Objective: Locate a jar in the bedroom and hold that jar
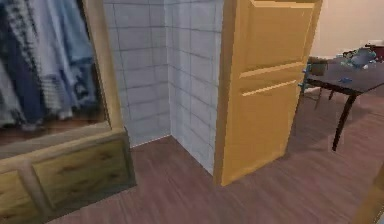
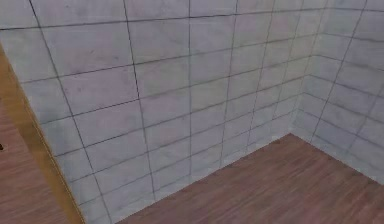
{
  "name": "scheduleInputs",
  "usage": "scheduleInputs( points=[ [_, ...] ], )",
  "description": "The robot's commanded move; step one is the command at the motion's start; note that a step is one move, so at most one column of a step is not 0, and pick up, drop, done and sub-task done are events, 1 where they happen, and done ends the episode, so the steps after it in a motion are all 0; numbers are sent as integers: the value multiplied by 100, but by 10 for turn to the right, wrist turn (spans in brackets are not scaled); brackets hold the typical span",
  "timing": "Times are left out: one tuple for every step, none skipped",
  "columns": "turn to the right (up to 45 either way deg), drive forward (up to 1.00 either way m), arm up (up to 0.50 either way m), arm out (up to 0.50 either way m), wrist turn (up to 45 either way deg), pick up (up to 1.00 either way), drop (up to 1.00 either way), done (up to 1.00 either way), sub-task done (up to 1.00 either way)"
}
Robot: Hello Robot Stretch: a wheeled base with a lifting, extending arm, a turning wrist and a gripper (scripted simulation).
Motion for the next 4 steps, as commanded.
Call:
scheduleInputs(
  points=[
    [0, 75, 0, 0, 0, 0, 0, 0, 0],
    [450, 0, 0, 0, 0, 0, 0, 0, 0],
    [90, 0, 0, 0, 0, 0, 0, 0, 0],
    [0, 75, 0, 0, 0, 0, 0, 0, 0]
  ],
)
